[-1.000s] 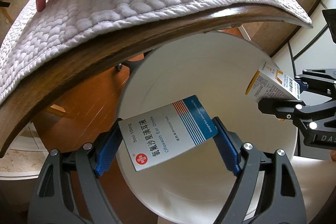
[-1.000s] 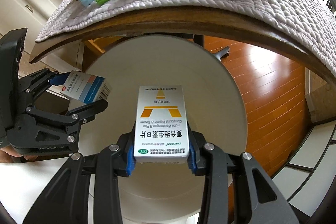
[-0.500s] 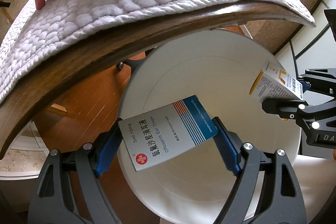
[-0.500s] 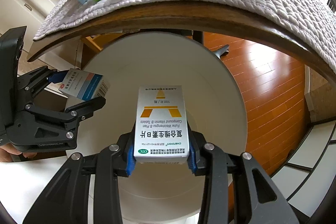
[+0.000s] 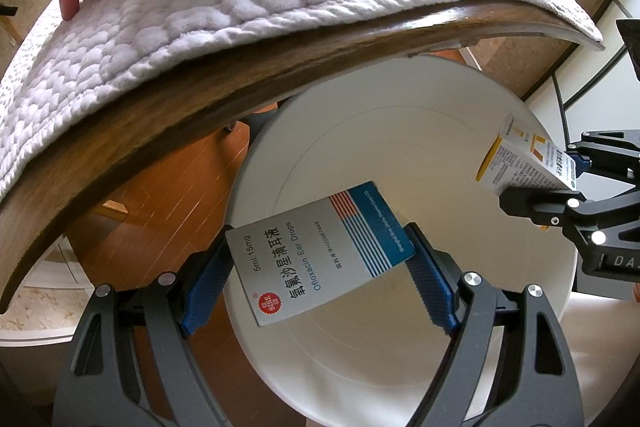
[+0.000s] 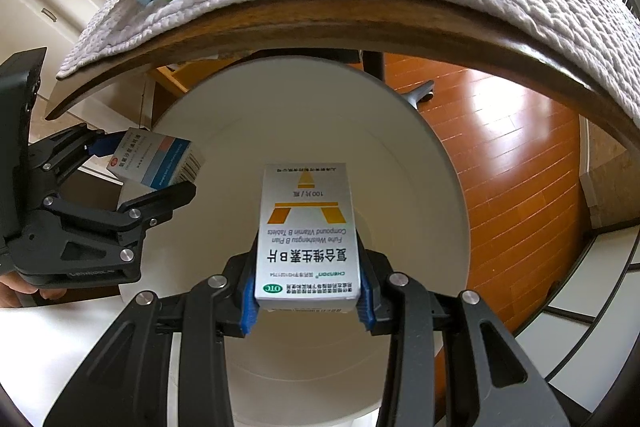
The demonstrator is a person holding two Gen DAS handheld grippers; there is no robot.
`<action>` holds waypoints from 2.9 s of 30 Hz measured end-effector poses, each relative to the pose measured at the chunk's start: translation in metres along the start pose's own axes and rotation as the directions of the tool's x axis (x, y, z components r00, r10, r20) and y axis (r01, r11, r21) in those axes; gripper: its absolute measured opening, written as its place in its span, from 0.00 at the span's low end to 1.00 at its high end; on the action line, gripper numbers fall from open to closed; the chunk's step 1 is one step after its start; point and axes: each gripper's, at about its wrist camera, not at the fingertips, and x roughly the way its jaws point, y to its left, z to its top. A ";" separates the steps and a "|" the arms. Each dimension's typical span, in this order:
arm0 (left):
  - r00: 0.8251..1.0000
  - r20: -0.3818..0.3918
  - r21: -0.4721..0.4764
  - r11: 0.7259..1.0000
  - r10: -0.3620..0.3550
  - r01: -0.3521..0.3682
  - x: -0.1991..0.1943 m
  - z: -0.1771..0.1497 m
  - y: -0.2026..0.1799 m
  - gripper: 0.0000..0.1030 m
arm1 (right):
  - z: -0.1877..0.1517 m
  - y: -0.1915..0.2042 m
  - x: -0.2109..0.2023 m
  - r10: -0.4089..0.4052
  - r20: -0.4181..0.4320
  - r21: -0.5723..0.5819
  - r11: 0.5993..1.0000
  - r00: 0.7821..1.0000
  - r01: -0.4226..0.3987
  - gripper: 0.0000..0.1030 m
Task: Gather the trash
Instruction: 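Open both tools to drop the medicine boxes into the white bin, then grasp the blue face mask with the left tool while the right tool grasps the purple foam ring, then lift the mask and purple ring and carry both over the white bin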
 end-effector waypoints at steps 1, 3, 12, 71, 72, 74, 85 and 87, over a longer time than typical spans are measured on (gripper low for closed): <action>1.000 0.002 0.000 1.000 0.001 -0.001 0.000 0.000 0.000 0.82 | 0.000 -0.001 0.001 0.000 0.001 0.005 1.000 1.000 0.000 0.36; 1.000 0.004 0.000 1.000 -0.001 0.001 0.000 0.002 0.002 0.82 | 0.000 -0.001 0.000 -0.001 0.005 0.013 1.000 1.000 0.001 0.44; 0.997 0.053 -0.030 0.998 -0.051 0.053 -0.016 0.004 0.011 0.94 | 0.003 -0.006 -0.013 -0.011 0.051 0.039 0.999 0.999 0.009 0.70; 0.948 0.319 -0.031 0.999 -0.018 0.029 -0.089 0.098 0.053 0.32 | 0.116 -0.061 -0.076 -0.273 0.394 0.160 0.961 0.878 0.227 0.71; 0.946 0.323 -0.036 0.999 -0.019 0.032 -0.091 0.097 0.054 0.32 | 0.116 -0.063 -0.078 -0.271 0.396 0.164 0.961 0.877 0.223 0.71; 0.943 0.333 -0.044 0.998 -0.018 0.035 -0.096 0.095 0.055 0.32 | 0.113 -0.064 -0.082 -0.261 0.404 0.172 0.963 0.877 0.208 0.70; 0.938 0.344 -0.120 0.990 -0.025 0.070 -0.115 0.079 0.073 0.32 | 0.098 -0.055 -0.104 -0.205 0.422 0.148 0.977 0.883 0.155 0.70; 0.938 0.346 -0.134 0.988 -0.028 0.079 -0.117 0.079 0.075 0.32 | 0.096 -0.051 -0.106 -0.196 0.424 0.139 0.979 0.884 0.150 0.70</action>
